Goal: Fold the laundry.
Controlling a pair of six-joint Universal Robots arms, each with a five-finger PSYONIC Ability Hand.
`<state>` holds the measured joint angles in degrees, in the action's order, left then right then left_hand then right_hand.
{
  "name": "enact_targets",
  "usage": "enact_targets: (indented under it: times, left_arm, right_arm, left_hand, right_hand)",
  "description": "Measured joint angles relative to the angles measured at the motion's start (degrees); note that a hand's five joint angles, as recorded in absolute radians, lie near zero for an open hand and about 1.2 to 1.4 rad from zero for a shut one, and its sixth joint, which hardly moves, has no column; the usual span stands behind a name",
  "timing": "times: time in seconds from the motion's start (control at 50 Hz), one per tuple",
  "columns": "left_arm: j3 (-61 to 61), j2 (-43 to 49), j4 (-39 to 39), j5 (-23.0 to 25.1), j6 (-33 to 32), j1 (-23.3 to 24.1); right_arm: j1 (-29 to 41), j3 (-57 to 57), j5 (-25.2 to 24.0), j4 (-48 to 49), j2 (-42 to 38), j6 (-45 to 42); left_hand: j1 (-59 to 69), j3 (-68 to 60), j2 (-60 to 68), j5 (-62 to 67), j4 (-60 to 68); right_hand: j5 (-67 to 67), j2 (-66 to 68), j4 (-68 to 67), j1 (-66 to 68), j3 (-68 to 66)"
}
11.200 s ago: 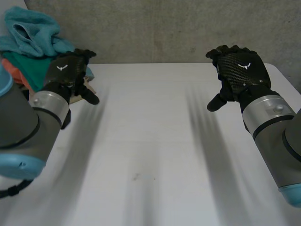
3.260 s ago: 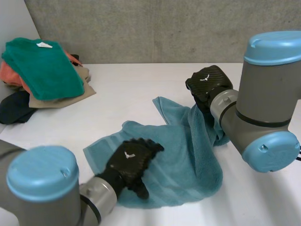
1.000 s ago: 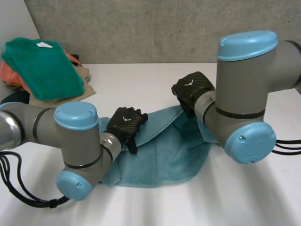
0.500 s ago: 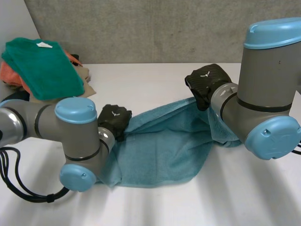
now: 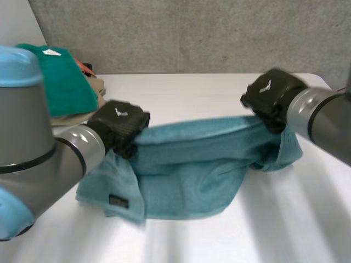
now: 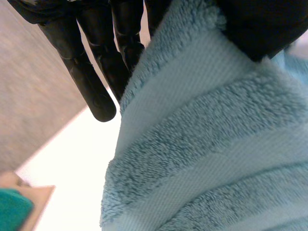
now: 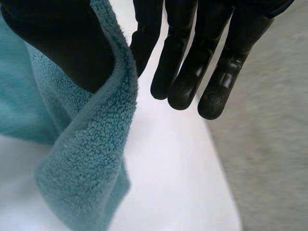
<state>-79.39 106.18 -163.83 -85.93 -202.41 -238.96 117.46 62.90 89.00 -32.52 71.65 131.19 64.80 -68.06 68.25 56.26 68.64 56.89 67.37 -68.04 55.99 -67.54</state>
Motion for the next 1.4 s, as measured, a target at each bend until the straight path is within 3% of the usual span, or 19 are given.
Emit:
enact_targets:
  times: [0.18,0.22,0.26,0.36,0.44,0.48,0.56,0.64,0.82,1.08,1.26,1.32,1.36,1.38,1.4]
  left_arm:
    - [11.26,16.04,-1.24,-1.28,-6.33,-2.56]
    - [19.55,21.07,-2.88,-2.96,-8.45,-2.94]
    - [21.86,22.16,-3.49,-3.41,-8.93,-3.0]
    - [40.62,27.06,-14.83,-5.94,-11.45,-2.95]
    - [44.22,26.19,-22.61,-6.0,-11.72,-2.69]
    - [44.05,22.51,-32.06,-5.52,-11.62,-2.61]
    - [39.88,16.51,-40.16,-4.16,-11.35,-2.63]
    - [33.36,11.85,-42.79,-2.43,-10.95,-2.42]
    - [14.89,6.85,-38.59,-1.03,-8.85,-2.63]
    - [-8.02,9.14,-32.88,-1.26,-7.57,-3.83]
    - [-11.57,10.86,-32.4,-1.67,-7.49,-3.68]
    - [-11.82,10.49,-32.08,-1.72,-7.37,-3.61]
    - [-11.86,9.94,-31.68,-1.74,-7.3,-3.57]
    - [-11.9,9.45,-31.28,-1.75,-7.23,-3.53]
    - [-11.91,9.07,-30.98,-1.76,-7.17,-3.52]
  right_arm:
    - [0.04,-4.88,0.23,0.73,-11.09,0.36]
    - [0.0,-14.89,1.79,3.86,-18.32,0.94]
    - [-0.02,-16.5,2.08,4.42,-19.12,1.06]
    - [-0.79,-40.23,6.07,18.02,-26.35,4.88]
    - [-1.33,-46.35,6.75,26.08,-26.19,7.19]
    - [-1.71,-47.92,6.78,32.73,-24.12,8.8]
    - [-1.99,-43.95,5.11,39.34,-19.16,10.12]
    - [-1.99,-36.45,2.51,40.36,-14.69,10.28]
    - [-2.08,-16.57,-3.36,32.33,-8.51,9.79]
    - [-3.52,0.86,-7.45,18.08,-11.81,10.4]
    - [-5.12,3.84,-7.59,21.54,-15.81,20.26]
    - [-6.1,4.34,-7.82,23.13,-15.97,24.83]
    - [-6.76,4.64,-8.19,23.67,-15.85,26.96]
    - [-7.58,4.94,-8.78,24.03,-15.57,28.92]
    - [-8.11,5.09,-9.14,24.13,-15.36,29.82]
  left_hand:
    - [0.0,0.0,0.0,0.0,0.01]
    - [0.0,0.0,0.0,0.0,0.01]
    - [0.0,0.0,0.0,0.0,0.02]
    - [0.0,-0.04,0.17,0.0,0.04]
    - [0.0,-0.06,0.2,0.0,0.09]
    - [0.0,-0.21,0.25,0.0,0.21]
    - [0.0,-0.22,0.25,0.0,0.22]
    - [0.0,-0.22,0.26,0.85,0.22]
    - [0.0,-0.24,0.32,0.87,0.24]
    - [0.0,-0.28,0.32,0.87,0.26]
    - [0.0,-0.28,0.32,0.87,0.27]
    - [0.0,-0.28,0.32,0.87,0.27]
    - [0.0,-0.28,0.32,0.87,0.27]
    - [0.0,-0.28,0.32,0.87,0.27]
    - [0.0,-0.28,0.32,0.87,0.26]
  right_hand:
    - [0.0,0.0,0.01,0.0,0.0]
    - [0.0,0.0,0.0,0.0,0.0]
    - [0.0,0.0,0.0,0.0,0.0]
    - [0.01,0.0,-0.01,0.0,0.0]
    - [0.0,0.0,-0.01,0.0,0.0]
    - [0.01,0.0,-0.01,0.0,0.0]
    - [0.03,0.0,-0.01,0.0,0.0]
    - [0.11,0.0,-0.01,0.0,0.0]
    - [0.17,0.0,-0.02,0.0,0.0]
    - [0.17,0.0,-0.02,0.0,0.0]
    - [-0.12,-0.49,0.4,-0.18,0.5]
    - [-4.98,-7.22,6.93,-4.35,7.35]
    - [-16.52,-19.77,19.12,-16.4,19.72]
    - [-31.87,-34.81,34.21,-25.63,33.77]
    - [-33.88,-36.57,36.02,-25.62,36.47]
